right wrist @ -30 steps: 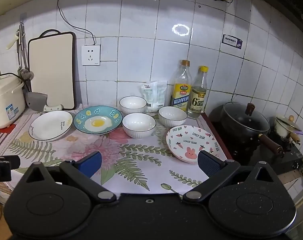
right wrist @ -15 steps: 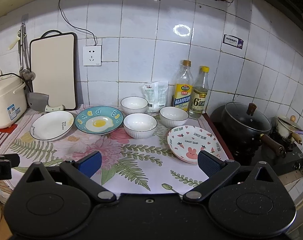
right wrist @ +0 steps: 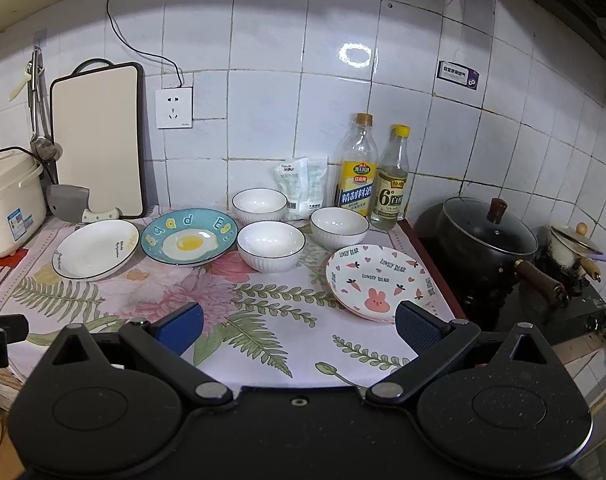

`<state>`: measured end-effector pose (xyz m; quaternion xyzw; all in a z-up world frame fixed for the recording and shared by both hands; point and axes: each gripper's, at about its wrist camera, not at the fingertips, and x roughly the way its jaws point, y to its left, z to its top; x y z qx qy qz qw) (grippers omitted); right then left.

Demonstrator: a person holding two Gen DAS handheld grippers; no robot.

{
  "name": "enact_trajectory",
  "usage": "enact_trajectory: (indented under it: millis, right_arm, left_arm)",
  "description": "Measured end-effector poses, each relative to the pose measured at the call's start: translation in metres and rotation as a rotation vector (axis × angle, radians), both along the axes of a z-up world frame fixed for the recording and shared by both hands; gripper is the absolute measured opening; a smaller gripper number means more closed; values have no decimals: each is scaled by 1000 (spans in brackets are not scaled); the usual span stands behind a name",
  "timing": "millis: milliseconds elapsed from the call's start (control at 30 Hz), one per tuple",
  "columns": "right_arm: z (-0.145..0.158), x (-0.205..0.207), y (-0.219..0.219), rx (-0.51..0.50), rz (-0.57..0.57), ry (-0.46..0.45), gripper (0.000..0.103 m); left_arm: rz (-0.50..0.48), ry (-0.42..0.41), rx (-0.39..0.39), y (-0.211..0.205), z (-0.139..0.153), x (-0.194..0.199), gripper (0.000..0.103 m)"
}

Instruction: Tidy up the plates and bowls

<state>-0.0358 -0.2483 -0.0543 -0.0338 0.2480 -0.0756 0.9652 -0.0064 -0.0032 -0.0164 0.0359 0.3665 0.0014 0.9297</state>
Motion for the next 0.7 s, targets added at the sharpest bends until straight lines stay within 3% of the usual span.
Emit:
enact_trajectory:
  millis: [267, 700]
  right_arm:
    - [-5, -5, -7, 42, 6, 1, 103]
    - [-10, -9, -8, 13, 13, -6, 103]
  left_arm:
    - [-18, 29, 11, -4, -4, -1, 101]
    - [-49, 68, 27, -10, -10, -1, 101]
